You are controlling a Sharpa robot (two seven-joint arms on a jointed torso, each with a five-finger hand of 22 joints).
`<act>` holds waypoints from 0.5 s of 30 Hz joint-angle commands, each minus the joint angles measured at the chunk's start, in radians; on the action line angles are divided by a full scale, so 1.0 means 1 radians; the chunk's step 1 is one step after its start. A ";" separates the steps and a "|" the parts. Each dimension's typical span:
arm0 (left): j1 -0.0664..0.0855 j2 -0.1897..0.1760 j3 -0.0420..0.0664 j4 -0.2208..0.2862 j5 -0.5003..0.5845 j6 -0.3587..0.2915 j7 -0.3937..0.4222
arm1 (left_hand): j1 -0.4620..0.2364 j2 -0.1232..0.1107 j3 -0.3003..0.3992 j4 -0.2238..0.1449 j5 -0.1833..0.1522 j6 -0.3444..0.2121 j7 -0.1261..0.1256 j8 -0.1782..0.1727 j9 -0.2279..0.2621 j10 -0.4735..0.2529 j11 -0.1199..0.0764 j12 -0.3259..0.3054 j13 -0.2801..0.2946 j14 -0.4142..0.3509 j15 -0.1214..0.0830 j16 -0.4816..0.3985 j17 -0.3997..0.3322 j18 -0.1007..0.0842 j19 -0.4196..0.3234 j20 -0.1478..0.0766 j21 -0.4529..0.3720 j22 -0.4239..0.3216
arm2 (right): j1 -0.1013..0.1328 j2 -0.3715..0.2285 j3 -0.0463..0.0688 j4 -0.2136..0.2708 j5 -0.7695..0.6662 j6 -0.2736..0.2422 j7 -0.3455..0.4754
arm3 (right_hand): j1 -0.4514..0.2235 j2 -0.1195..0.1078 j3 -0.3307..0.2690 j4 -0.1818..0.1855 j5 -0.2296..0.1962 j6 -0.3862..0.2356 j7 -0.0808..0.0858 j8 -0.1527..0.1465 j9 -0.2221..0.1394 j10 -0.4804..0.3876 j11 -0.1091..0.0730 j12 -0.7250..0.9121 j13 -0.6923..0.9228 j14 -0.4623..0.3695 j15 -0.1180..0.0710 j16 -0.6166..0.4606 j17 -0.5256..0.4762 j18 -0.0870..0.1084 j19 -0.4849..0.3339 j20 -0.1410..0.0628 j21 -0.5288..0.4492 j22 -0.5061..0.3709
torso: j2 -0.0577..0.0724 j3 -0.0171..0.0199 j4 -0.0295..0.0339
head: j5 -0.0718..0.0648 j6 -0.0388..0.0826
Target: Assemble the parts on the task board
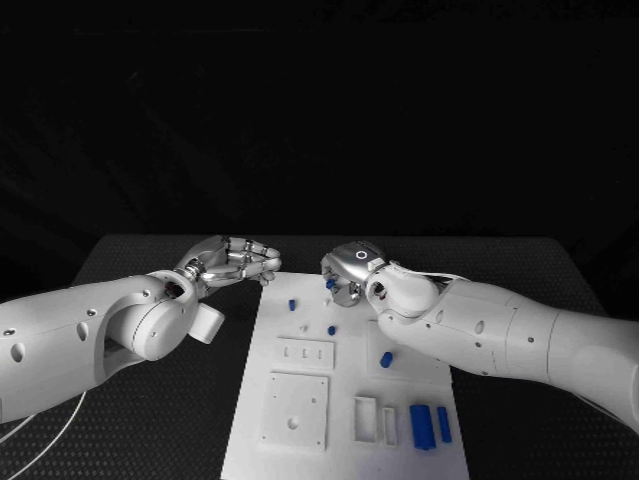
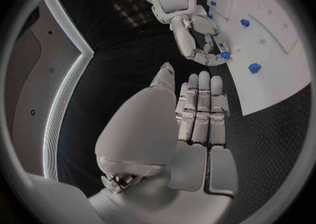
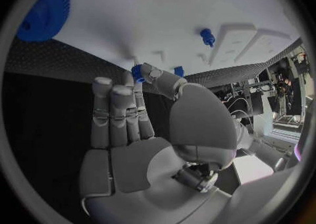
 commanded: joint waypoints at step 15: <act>0.002 0.002 0.001 0.000 0.000 0.009 0.006 | -0.007 -0.006 0.007 -0.001 -0.005 -0.005 0.005 -0.005 0.002 0.001 0.005 -0.006 -0.001 0.003 0.002 -0.008 0.002 0.018 -0.006 -0.002 -0.005 0.005 | -0.002 0.000 0.000 -0.005 -0.013 0.032 -0.004 | 0.005 0.001 0.009 0.000 0.002 0.006 0.001 0.003 0.041 0.011 0.004 0.001 0.002 -0.015 -0.012 0.006 -0.002 0.048 -0.001 -0.004 0.005 0.021 | 0.001 0.0008 0.0006 | -0.002 -0.001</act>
